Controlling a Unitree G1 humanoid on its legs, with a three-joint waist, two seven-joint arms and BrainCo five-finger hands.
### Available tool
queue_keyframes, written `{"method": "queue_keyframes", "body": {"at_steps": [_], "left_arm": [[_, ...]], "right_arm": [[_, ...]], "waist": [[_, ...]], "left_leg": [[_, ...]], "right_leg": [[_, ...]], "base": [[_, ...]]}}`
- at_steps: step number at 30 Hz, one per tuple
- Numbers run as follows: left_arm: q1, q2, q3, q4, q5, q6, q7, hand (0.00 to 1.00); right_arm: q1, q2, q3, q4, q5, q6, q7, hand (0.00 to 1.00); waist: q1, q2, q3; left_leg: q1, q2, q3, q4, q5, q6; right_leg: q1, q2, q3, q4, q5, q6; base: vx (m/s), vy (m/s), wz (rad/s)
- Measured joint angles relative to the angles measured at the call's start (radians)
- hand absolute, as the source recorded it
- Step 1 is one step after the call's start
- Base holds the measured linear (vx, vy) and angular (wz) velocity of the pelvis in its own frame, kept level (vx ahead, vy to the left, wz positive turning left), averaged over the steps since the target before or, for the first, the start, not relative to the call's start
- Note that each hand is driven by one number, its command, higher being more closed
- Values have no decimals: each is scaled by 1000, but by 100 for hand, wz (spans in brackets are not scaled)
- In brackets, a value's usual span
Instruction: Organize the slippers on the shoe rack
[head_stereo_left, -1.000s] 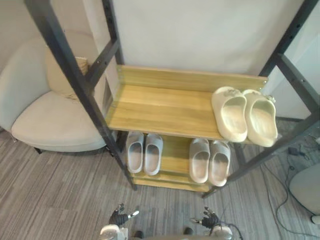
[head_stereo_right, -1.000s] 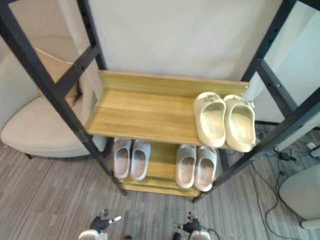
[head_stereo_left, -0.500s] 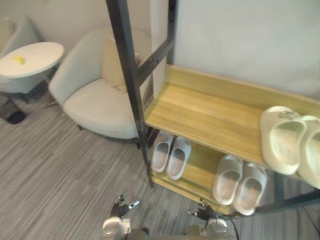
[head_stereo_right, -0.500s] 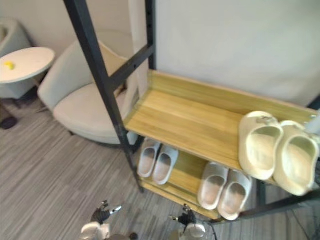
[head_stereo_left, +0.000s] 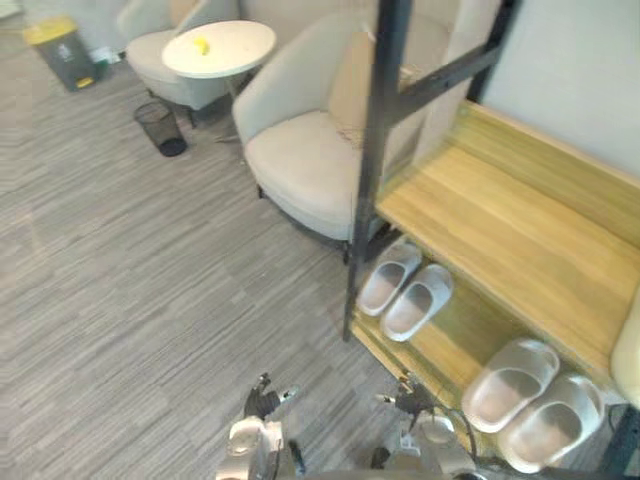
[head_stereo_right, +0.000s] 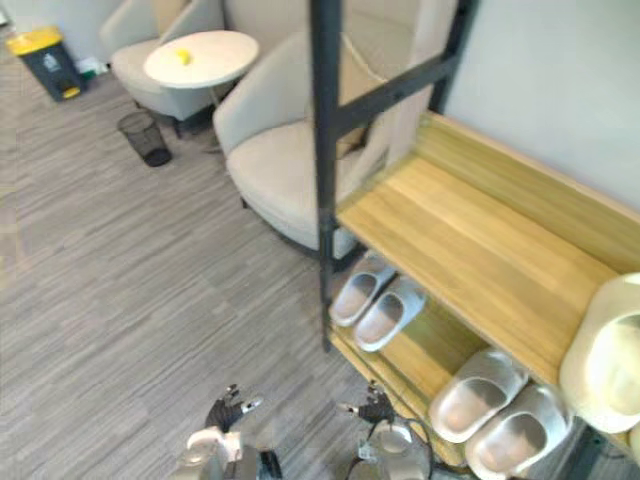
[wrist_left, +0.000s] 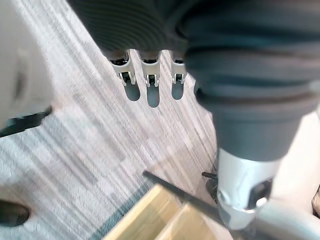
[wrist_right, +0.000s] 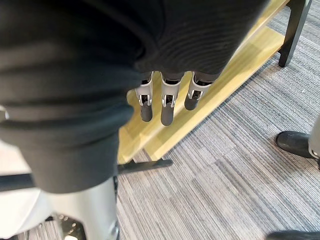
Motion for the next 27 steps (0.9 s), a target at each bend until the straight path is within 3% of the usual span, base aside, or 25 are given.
{"method": "queue_keyframes", "body": {"at_steps": [1,4,8,11,14,16,17,19,20,21,23,25,27], "left_arm": [[-1,20,-18,18,11,4,0,0],[5,29,-18,54,11,7,3,0],[24,54,-13,93,11,8,3,0],[35,62,5,94,11,8,2,0],[33,57,25,93,10,7,2,0],[31,53,32,94,10,6,3,0],[10,42,54,95,8,7,5,0],[7,43,60,95,8,7,6,0],[14,47,62,100,7,6,5,0],[14,49,63,102,7,6,5,0],[13,39,81,97,7,-5,6,0],[31,15,114,72,8,-10,5,0],[16,-20,142,56,9,-8,4,0]], "right_arm": [[3,7,-12,27,0,2,0,0],[-6,-2,-25,76,-1,6,0,0],[-23,3,-24,121,-10,7,1,0],[-28,3,-24,142,-11,8,2,0],[-25,1,-26,138,-11,9,7,0],[-11,7,-35,133,-11,9,8,0],[-21,7,-47,124,-10,6,10,0],[-22,6,-47,121,-10,5,9,0],[-17,10,-43,119,-7,4,8,0],[-10,13,-42,125,-6,5,8,0],[3,25,-40,133,-2,8,8,0],[-20,29,-18,122,-2,7,8,0],[-42,28,-15,83,-1,6,7,0]], "waist": [[0,-16,-13],[3,-16,-18],[6,-18,-18],[10,-24,-16],[5,-51,-13],[-2,-74,-15],[6,-46,1],[-3,-31,8],[-13,-50,1],[-8,-78,-5],[-2,-94,-14],[21,-65,-23],[6,-28,5]], "left_leg": [[30,-47,-15,-95,57,19],[52,-91,-26,-183,113,43],[97,-119,-27,-287,173,56],[133,-147,-40,-340,195,67],[146,-195,-130,-381,192,76],[153,-232,-248,-397,199,99],[146,-212,-324,-382,217,126],[144,-188,-388,-368,211,121],[144,-207,-485,-351,197,105],[147,-232,-511,-337,186,102],[140,-248,-546,-267,136,85],[65,-237,-518,-99,62,58],[-63,-218,-408,148,21,9]], "right_leg": [[7,-3,27,-50,31,0],[23,-9,58,-115,83,22],[37,-11,64,-154,114,24],[34,-33,57,-112,85,30],[19,-73,68,7,-1,57],[2,-42,182,82,-39,28],[-94,16,295,234,-57,-3],[-116,92,377,226,-68,-13],[-120,118,398,149,-54,-22],[-116,101,390,108,-33,-31],[-91,77,356,97,-15,-27],[-53,86,315,63,-23,-34],[-21,90,271,34,-20,-41]], "base": [[-129,142,55],[-84,132,28],[-73,64,-3],[-44,57,14],[0,20,64],[96,-33,105],[167,-30,111],[143,-45,141],[158,-89,179],[204,-120,171],[248,-124,106],[265,-71,58],[155,-28,54]]}}
